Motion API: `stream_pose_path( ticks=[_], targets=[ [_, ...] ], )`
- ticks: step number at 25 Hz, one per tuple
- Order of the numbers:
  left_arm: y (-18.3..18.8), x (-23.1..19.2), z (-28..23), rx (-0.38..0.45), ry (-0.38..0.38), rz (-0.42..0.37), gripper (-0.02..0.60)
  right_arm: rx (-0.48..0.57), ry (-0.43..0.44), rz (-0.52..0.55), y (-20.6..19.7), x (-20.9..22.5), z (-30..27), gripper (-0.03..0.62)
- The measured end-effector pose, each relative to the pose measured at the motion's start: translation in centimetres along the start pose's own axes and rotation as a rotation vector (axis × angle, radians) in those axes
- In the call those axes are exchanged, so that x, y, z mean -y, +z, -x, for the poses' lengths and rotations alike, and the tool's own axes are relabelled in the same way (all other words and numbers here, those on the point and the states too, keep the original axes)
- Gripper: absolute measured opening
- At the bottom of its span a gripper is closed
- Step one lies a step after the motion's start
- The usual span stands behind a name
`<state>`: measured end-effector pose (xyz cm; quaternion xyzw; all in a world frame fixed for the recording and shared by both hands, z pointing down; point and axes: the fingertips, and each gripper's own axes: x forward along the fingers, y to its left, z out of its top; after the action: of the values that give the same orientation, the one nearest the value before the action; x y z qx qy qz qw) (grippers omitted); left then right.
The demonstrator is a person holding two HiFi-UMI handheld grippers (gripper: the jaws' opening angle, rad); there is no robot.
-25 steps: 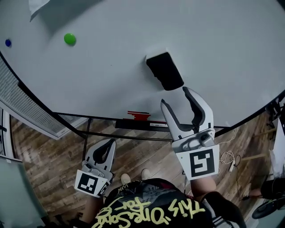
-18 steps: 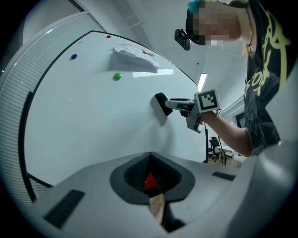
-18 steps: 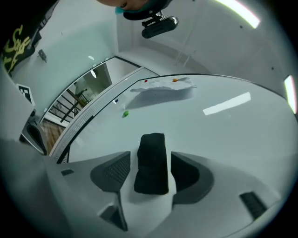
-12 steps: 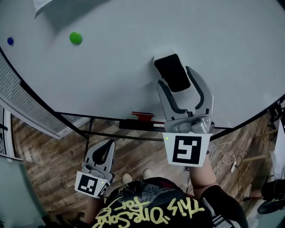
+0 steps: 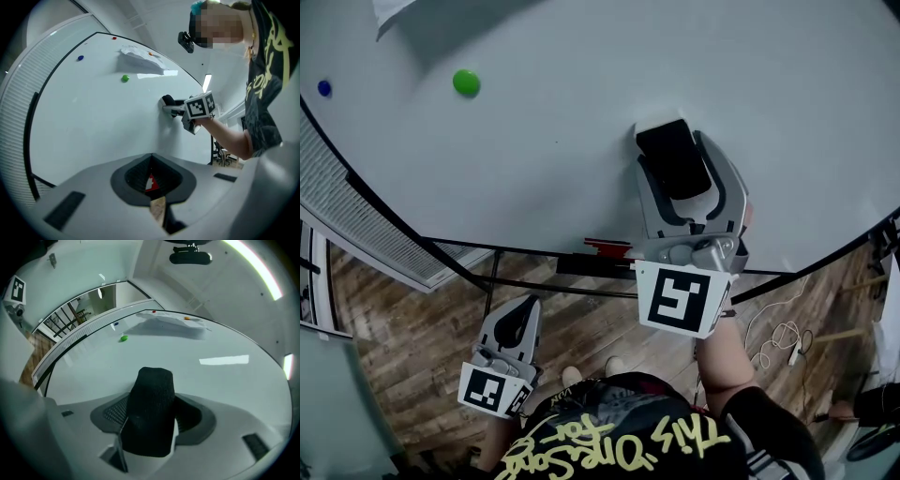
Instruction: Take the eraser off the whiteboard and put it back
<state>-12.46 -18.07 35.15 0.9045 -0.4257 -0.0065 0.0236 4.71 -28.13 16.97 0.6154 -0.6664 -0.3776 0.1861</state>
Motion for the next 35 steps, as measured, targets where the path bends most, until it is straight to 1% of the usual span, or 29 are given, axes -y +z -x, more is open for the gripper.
stream_pose_path(
  ticks=[4,10,15,19,22,25,27,32,34,35],
  targets=[
    [-0.2,-0.4,0.2,-0.009,-0.001,-0.033,0.006,0.018,-0.025,0.005,0.1,0.2,-0.1,0.270],
    [0.1,-0.4,-0.1,0.000,0.000,-0.032,0.008,0.034,-0.029,-0.004,0.2,0.4,0.0,0.268],
    [0.1,-0.2,-0.1,-0.001,-0.001,-0.035,0.008,0.038,-0.013,-0.016,0.1,0.4,0.2,0.265],
    [0.3,-0.2,0.2,0.004,0.010,-0.038,0.007,0.052,0.017,-0.035,0.5,0.4,0.5,0.263],
    [0.6,0.1,0.2,0.004,0.018,-0.025,0.006,0.065,0.039,-0.065,0.7,0.3,0.9,0.263],
    [0.6,0.4,0.5,0.005,0.020,-0.040,0.006,0.072,0.058,-0.078,0.9,-0.1,1.3,0.264],
    [0.7,0.8,0.8,0.009,0.025,-0.033,0.008,0.078,0.070,-0.089,1.0,-0.5,1.8,0.264],
    [0.7,1.2,1.2,0.012,0.028,-0.064,0.006,0.094,0.124,-0.132,1.1,-1.6,2.9,0.264],
    [0.9,1.3,1.2,0.013,0.032,-0.064,0.007,0.104,0.152,-0.162,1.3,-2.0,3.1,0.264],
    [0.9,1.3,1.2,0.014,0.033,-0.063,0.007,0.116,0.159,-0.203,1.4,-2.1,3.3,0.264]
  ],
)
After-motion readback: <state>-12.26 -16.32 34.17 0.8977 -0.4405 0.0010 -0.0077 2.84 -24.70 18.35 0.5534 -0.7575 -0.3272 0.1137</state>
